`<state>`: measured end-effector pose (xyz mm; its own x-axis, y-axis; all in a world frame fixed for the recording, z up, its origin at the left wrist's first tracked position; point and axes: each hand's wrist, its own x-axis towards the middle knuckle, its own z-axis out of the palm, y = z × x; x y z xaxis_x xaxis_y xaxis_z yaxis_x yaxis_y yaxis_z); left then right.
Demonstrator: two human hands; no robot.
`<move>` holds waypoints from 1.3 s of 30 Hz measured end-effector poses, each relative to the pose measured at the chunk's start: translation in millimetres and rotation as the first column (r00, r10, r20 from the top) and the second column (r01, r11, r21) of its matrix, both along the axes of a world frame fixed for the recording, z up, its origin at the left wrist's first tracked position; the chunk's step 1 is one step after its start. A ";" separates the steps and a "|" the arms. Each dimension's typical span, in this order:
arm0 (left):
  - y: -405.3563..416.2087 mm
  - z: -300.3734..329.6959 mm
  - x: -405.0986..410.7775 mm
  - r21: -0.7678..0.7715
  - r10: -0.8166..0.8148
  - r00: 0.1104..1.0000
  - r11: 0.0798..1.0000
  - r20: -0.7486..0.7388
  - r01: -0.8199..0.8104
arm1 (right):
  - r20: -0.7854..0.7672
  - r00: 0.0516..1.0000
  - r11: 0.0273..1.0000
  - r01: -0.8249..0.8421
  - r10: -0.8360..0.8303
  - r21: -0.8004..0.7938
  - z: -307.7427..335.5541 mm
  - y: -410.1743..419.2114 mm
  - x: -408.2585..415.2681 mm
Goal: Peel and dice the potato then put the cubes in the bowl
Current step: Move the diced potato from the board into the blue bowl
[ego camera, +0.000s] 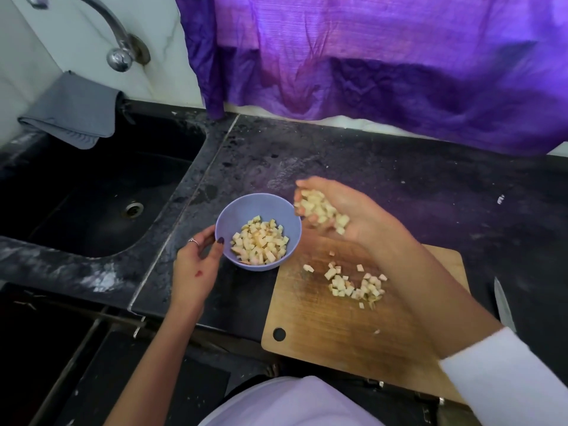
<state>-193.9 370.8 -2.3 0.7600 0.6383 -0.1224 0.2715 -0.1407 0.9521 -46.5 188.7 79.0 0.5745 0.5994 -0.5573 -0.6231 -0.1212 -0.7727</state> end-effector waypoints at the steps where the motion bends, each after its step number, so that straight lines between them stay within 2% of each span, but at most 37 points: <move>1: 0.4 0.6 -0.4 0.002 -0.005 1.000 1.000 -0.001 0.005 | 0.013 0.999 0.999 -0.031 0.031 0.015 4.1 14.5 -0.7; 5: 5.6 1.5 -1.2 0.024 -0.027 0.999 0.999 -0.019 0.027 | 0.193 0.980 0.995 -0.037 0.053 -0.088 0.8 67.7 -4.8; 7: 8.9 1.2 -1.1 0.026 -0.039 0.999 0.999 -0.027 0.040 | 0.334 0.935 0.979 -0.056 0.121 -0.198 -7.5 84.6 -4.6; 10: 12.4 0.4 -0.8 0.030 -0.053 0.998 0.998 -0.034 0.054 | 0.567 0.746 0.879 -0.052 0.350 -0.473 -18.3 95.2 0.4; 14: 14.5 1.0 -0.2 0.048 -0.066 0.996 0.997 -0.052 0.068 | 0.716 0.482 0.802 0.043 0.505 -0.595 -34.0 101.8 4.1; 19: 15.5 1.1 -0.5 0.051 -0.074 0.995 0.996 -0.070 0.078 | 0.727 0.245 0.710 0.170 0.641 -0.684 -38.0 99.4 -11.1; 20: 15.9 0.7 -0.4 0.054 -0.075 0.994 0.995 -0.074 0.079 | 0.729 0.221 0.709 0.176 0.648 -0.683 -36.6 98.7 -14.3; 22: 15.7 1.1 -0.5 0.065 -0.076 0.994 0.995 -0.080 0.081 | 0.704 0.242 0.709 0.080 0.668 -0.701 -32.4 98.2 -16.9; 25: 14.1 3.0 -0.9 0.053 -0.066 0.995 0.996 -0.073 0.070 | 0.585 0.202 0.604 -0.044 0.786 -0.796 -21.6 92.9 -19.3; 26: 13.8 3.2 -1.0 0.046 -0.064 0.995 0.997 -0.072 0.067 | 0.575 0.160 0.585 -0.021 0.803 -0.811 -18.4 90.3 -20.5; 30: 11.0 2.5 -1.5 0.052 -0.061 0.996 0.997 -0.067 0.065 | 0.615 0.029 0.607 0.127 0.788 -0.785 -14.1 81.4 -32.4; 33: 11.8 -0.6 -2.3 0.067 -0.059 0.997 0.996 -0.053 0.063 | 0.527 -0.088 0.534 0.187 0.845 -0.825 -17.6 82.4 -39.4; 34: 12.1 -2.8 -2.1 0.072 -0.063 0.997 0.995 -0.054 0.067 | 0.512 -0.078 0.517 0.181 0.856 -0.837 -18.8 81.1 -41.1; 37: 13.8 -5.0 -2.0 0.080 -0.062 0.997 0.995 -0.052 0.066 | 0.447 0.037 0.445 0.054 0.894 -0.894 -18.4 76.5 -44.4; 38: 14.6 -5.3 -2.3 0.086 -0.066 0.996 0.994 -0.053 0.070 | 0.481 0.074 0.481 0.024 0.874 -0.877 -18.7 71.9 -45.8; 39: 13.8 -4.6 -1.7 0.092 -0.076 0.995 0.992 -0.061 0.081 | 0.575 0.127 0.576 0.027 0.808 -0.817 -19.7 61.0 -47.2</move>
